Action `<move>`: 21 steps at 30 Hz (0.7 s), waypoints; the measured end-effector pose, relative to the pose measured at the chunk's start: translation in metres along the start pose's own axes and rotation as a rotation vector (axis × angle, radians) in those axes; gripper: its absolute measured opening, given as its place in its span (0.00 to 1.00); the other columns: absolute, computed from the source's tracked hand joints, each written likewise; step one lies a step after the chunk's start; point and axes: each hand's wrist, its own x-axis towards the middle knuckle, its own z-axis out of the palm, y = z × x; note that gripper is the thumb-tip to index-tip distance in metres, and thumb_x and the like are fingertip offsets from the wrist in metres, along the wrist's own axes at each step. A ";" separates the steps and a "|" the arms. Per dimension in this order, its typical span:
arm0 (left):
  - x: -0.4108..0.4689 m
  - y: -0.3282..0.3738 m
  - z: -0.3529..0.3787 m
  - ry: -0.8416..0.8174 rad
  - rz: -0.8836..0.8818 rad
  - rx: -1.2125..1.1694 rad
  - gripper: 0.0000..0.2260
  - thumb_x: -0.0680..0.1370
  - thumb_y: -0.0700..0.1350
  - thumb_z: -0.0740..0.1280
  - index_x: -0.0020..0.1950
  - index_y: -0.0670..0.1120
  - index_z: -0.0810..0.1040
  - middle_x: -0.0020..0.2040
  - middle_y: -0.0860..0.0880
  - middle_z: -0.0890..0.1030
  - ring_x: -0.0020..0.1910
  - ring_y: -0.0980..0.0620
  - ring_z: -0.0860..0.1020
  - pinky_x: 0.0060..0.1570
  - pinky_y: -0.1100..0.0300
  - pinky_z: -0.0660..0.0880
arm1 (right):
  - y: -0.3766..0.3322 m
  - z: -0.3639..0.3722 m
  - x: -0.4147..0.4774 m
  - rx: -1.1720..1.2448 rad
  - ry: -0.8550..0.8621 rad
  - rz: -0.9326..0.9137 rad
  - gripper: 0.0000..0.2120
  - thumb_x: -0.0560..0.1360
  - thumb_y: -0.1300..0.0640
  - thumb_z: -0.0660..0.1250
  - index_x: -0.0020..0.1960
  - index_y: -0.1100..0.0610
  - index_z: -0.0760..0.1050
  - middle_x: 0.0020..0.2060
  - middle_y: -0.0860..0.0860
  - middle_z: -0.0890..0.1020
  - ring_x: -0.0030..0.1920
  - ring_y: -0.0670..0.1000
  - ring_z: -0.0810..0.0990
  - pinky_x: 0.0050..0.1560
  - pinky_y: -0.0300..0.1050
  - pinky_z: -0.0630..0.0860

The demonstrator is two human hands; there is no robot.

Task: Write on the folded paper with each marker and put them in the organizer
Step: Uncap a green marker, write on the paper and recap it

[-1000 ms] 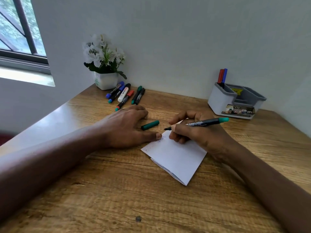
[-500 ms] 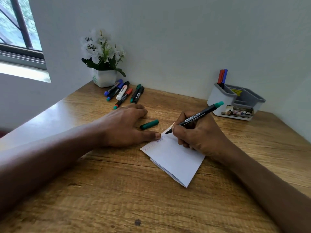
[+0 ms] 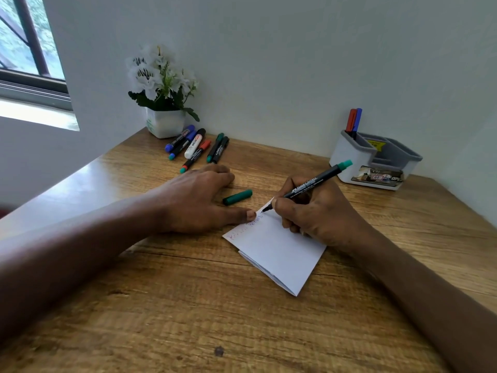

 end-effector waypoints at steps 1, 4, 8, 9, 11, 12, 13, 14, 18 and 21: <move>0.000 0.000 0.000 0.001 0.002 0.001 0.50 0.63 0.78 0.56 0.81 0.54 0.60 0.81 0.55 0.59 0.77 0.53 0.61 0.71 0.54 0.62 | 0.000 0.000 0.000 -0.001 0.008 -0.003 0.05 0.76 0.61 0.72 0.42 0.61 0.79 0.27 0.51 0.83 0.25 0.45 0.79 0.27 0.35 0.74; -0.001 -0.001 0.000 0.000 0.006 -0.004 0.50 0.64 0.78 0.57 0.80 0.54 0.60 0.81 0.55 0.59 0.77 0.53 0.61 0.71 0.54 0.62 | 0.001 -0.001 -0.001 0.001 0.008 -0.003 0.06 0.75 0.62 0.72 0.43 0.64 0.78 0.27 0.52 0.82 0.25 0.46 0.79 0.26 0.36 0.74; -0.001 -0.001 0.000 0.005 0.005 -0.011 0.47 0.66 0.77 0.59 0.80 0.54 0.60 0.81 0.55 0.58 0.77 0.53 0.61 0.72 0.53 0.62 | 0.001 -0.001 0.000 0.012 0.024 0.016 0.05 0.74 0.61 0.72 0.41 0.61 0.78 0.26 0.52 0.82 0.25 0.47 0.79 0.26 0.36 0.74; -0.001 -0.001 0.000 0.007 0.007 -0.011 0.46 0.68 0.76 0.60 0.80 0.54 0.60 0.81 0.55 0.58 0.77 0.53 0.61 0.72 0.53 0.62 | 0.001 -0.001 -0.001 0.012 0.033 0.017 0.05 0.74 0.60 0.72 0.40 0.59 0.78 0.26 0.52 0.82 0.25 0.47 0.79 0.26 0.37 0.75; -0.001 0.000 0.000 0.011 0.011 -0.009 0.44 0.70 0.75 0.62 0.80 0.54 0.60 0.81 0.55 0.58 0.77 0.52 0.61 0.72 0.52 0.62 | 0.001 -0.001 -0.001 0.008 0.043 0.010 0.06 0.74 0.60 0.72 0.40 0.58 0.79 0.27 0.52 0.83 0.25 0.47 0.79 0.26 0.37 0.75; -0.001 0.000 0.000 0.011 0.012 -0.005 0.44 0.70 0.75 0.62 0.80 0.54 0.60 0.81 0.55 0.58 0.77 0.52 0.61 0.72 0.52 0.62 | 0.001 -0.001 -0.001 0.005 0.042 0.006 0.06 0.74 0.60 0.72 0.40 0.59 0.79 0.26 0.52 0.82 0.25 0.47 0.79 0.26 0.37 0.75; -0.001 0.000 0.000 0.011 0.012 -0.001 0.44 0.71 0.75 0.62 0.80 0.54 0.60 0.81 0.55 0.58 0.77 0.52 0.61 0.72 0.52 0.62 | 0.001 -0.001 -0.001 0.003 0.039 0.004 0.05 0.74 0.60 0.72 0.40 0.60 0.79 0.26 0.52 0.82 0.25 0.46 0.79 0.26 0.36 0.74; -0.001 0.000 0.000 0.009 0.012 0.002 0.43 0.71 0.75 0.62 0.81 0.54 0.60 0.81 0.55 0.58 0.77 0.52 0.61 0.72 0.52 0.62 | 0.001 0.000 -0.001 0.002 0.037 0.004 0.05 0.74 0.60 0.72 0.41 0.61 0.79 0.26 0.51 0.82 0.25 0.46 0.79 0.27 0.36 0.74; -0.001 0.001 -0.001 0.002 0.011 0.001 0.44 0.70 0.75 0.61 0.81 0.54 0.59 0.81 0.55 0.58 0.77 0.53 0.60 0.72 0.53 0.62 | 0.001 0.000 0.000 -0.005 0.053 0.005 0.06 0.74 0.59 0.72 0.41 0.60 0.79 0.26 0.51 0.82 0.25 0.46 0.79 0.26 0.35 0.74; -0.002 0.002 -0.001 -0.006 0.008 -0.001 0.43 0.71 0.74 0.62 0.81 0.54 0.59 0.81 0.55 0.57 0.77 0.52 0.60 0.73 0.52 0.62 | 0.001 0.000 -0.001 -0.011 0.056 0.006 0.06 0.74 0.59 0.71 0.40 0.59 0.78 0.26 0.51 0.82 0.25 0.46 0.79 0.26 0.35 0.74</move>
